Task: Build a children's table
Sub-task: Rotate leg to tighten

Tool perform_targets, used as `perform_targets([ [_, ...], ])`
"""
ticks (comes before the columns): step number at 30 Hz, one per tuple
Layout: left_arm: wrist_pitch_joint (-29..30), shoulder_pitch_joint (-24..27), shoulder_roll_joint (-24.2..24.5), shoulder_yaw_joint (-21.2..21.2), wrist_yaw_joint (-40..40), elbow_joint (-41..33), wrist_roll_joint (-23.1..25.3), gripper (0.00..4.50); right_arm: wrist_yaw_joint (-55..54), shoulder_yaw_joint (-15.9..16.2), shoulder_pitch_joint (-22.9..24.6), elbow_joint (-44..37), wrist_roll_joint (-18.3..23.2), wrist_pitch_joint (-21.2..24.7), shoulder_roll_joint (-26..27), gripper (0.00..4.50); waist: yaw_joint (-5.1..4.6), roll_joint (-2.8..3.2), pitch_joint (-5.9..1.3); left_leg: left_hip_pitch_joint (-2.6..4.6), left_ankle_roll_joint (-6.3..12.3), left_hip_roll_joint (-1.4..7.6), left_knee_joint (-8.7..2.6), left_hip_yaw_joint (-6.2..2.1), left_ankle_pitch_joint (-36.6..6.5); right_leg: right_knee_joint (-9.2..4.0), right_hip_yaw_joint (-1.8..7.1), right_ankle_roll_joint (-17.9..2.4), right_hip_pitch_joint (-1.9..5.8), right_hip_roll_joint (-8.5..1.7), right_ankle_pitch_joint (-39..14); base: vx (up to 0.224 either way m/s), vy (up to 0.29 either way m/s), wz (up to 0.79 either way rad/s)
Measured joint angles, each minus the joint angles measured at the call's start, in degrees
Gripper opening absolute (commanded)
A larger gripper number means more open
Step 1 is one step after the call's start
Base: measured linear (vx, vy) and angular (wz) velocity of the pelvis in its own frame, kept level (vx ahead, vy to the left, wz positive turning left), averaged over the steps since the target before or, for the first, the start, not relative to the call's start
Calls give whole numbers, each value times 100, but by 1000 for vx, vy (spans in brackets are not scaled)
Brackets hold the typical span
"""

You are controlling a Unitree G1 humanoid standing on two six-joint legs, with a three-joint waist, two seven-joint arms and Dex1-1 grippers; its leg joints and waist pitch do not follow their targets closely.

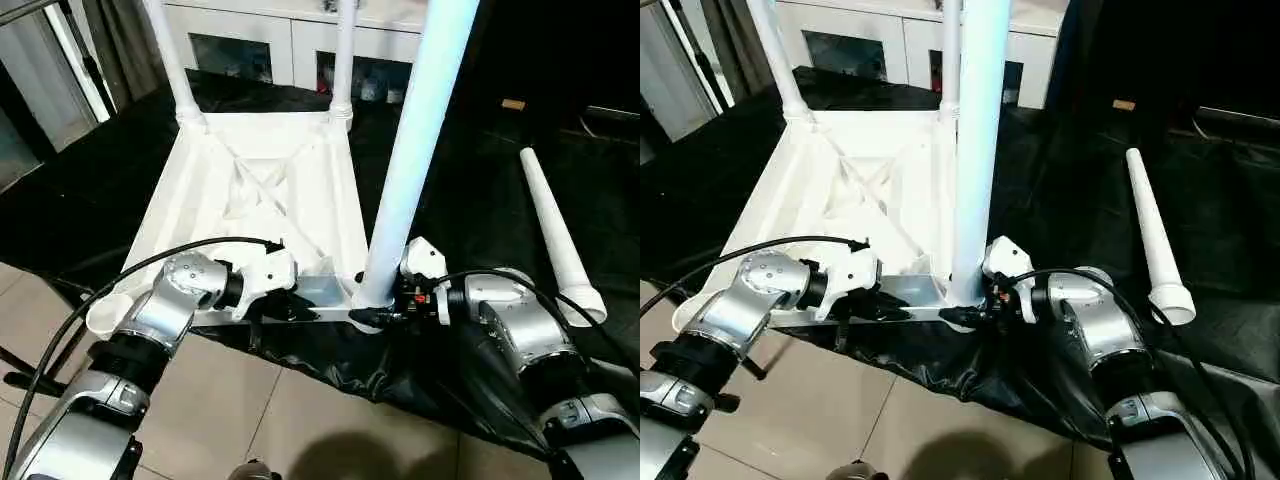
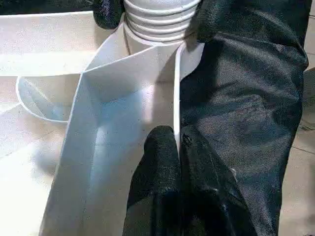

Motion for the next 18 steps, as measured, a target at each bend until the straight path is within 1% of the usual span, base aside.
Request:
perform_targets([
  [2, 20, 0, -35, 11, 1, 8, 1, 0, -10, -6, 1, -19, 0, 81, 2, 280, 4, 0, 0, 0, 0, 0, 0, 0, 0, 1, 0, 0, 0, 0, 0, 0, 0, 0],
  [5, 95, -4, -55, 22, 13, 9, 4, 0, -83, -7, 25, -54, -11, 109, 11, 275, 6, -1, -1, 3, 0, 0, 2, 0, 0, 3, 0, 0, 3, 0, 0, 0, 0, 0],
  [7, 169, -17, -108, 46, 152, 57, 38, 0, -358, -65, 70, -62, -35, 143, 88, 272, -1, -3, -3, 7, -8, 0, 3, 0, -4, 3, 1, 0, 19, 0, 0, 0, 0, 0],
  [8, 234, -62, -185, 81, 360, 139, 92, 0, -721, -173, 87, -30, -80, 197, 204, 271, -11, -4, -3, 14, -31, 0, 3, 0, -14, 8, 2, -1, 27, 0, 1, 0, 0, 0],
  [9, 300, -125, -274, 106, 588, 232, 163, 0, -1124, -282, 75, 29, -142, 251, 332, 271, -29, -5, -4, 48, -38, 0, 3, 0, -12, 6, 3, 1, 34, 0, 9, 0, 0, 0],
  [10, 386, -195, -386, 114, 851, 311, 254, 0, -1620, -392, 72, 88, -176, 300, 463, 270, -53, -5, -4, 57, -44, -3, 1, 2, -10, 3, 7, -2, 40, -1, 18, 0, 0, 0],
  [13, 628, -215, -760, 187, 1538, 383, 327, 0, -2859, -760, 63, 193, -222, 505, 860, 269, -165, -4, -3, 77, -49, -8, -8, 2, -7, -3, 11, 20, 54, -2, 15, 0, 0, 0],
  [18, 877, -215, -1171, 240, 2274, 393, 495, 0, -4316, -1034, -63, 406, -354, 520, 1360, 269, -224, 0, -5, 86, -53, -8, -33, 1, -5, -2, 9, 22, 55, -1, 17, 0, 0, 0],
])
